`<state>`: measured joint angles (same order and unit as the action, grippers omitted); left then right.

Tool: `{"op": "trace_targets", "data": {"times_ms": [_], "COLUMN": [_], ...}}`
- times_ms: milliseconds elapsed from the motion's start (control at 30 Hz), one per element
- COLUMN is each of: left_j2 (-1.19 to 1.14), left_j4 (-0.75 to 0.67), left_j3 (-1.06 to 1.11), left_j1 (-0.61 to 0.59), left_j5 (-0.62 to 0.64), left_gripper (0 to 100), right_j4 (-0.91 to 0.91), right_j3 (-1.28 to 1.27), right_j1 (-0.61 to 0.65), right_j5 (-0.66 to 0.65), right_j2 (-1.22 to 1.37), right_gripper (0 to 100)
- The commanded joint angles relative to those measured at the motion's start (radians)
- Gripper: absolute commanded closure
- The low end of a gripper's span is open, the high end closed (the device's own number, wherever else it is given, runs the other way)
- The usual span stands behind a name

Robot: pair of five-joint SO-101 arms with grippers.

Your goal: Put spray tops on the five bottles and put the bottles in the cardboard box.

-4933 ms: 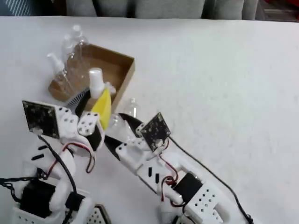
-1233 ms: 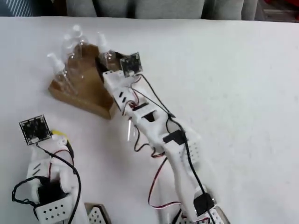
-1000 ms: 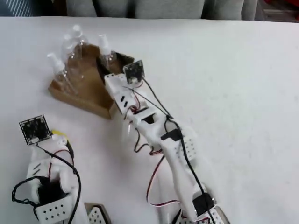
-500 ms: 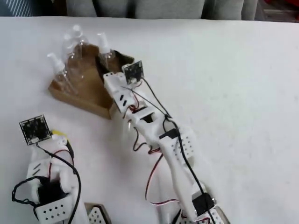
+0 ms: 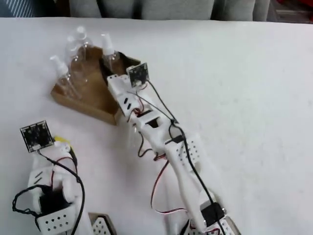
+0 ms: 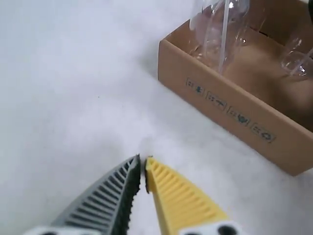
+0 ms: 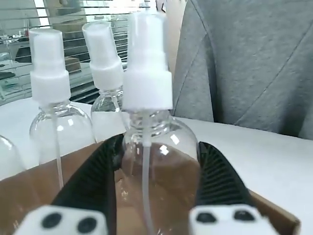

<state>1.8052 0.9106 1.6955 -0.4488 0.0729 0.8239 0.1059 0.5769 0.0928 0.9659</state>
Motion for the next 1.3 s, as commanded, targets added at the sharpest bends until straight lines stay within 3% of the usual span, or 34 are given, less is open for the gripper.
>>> {"op": "trace_targets", "data": {"times_ms": [0, 233, 433, 600, 767, 1267], "left_j2": [0.001, 0.001, 0.001, 0.001, 0.001, 0.001], "left_j4": [-0.009, -0.009, -0.009, -0.009, -0.006, -0.005], "left_j3": [-0.002, -0.002, -0.002, -0.002, -0.002, -0.002], "left_j1": [-0.007, -0.007, -0.007, -0.008, -0.008, -0.008], "left_j5": [-0.009, -0.011, -0.011, -0.011, -0.011, -0.011], "left_gripper": [98, 98, 98, 98, 98, 98], "right_j4": [-0.004, -0.005, -0.073, -0.071, -0.074, -0.076], "right_j3": [0.04, 0.038, 0.038, 0.04, 0.006, -0.084], "right_j1": [-0.013, -0.01, -0.01, -0.008, -0.005, -0.001], "right_j5": [-0.012, -0.012, -0.011, -0.012, -0.012, -0.014], "right_j2": [-0.012, -0.01, -0.016, -0.018, -0.051, -0.136], "right_gripper": [98.2, 97.9, 86.9, 87.3, 80.7, 73.6]}}
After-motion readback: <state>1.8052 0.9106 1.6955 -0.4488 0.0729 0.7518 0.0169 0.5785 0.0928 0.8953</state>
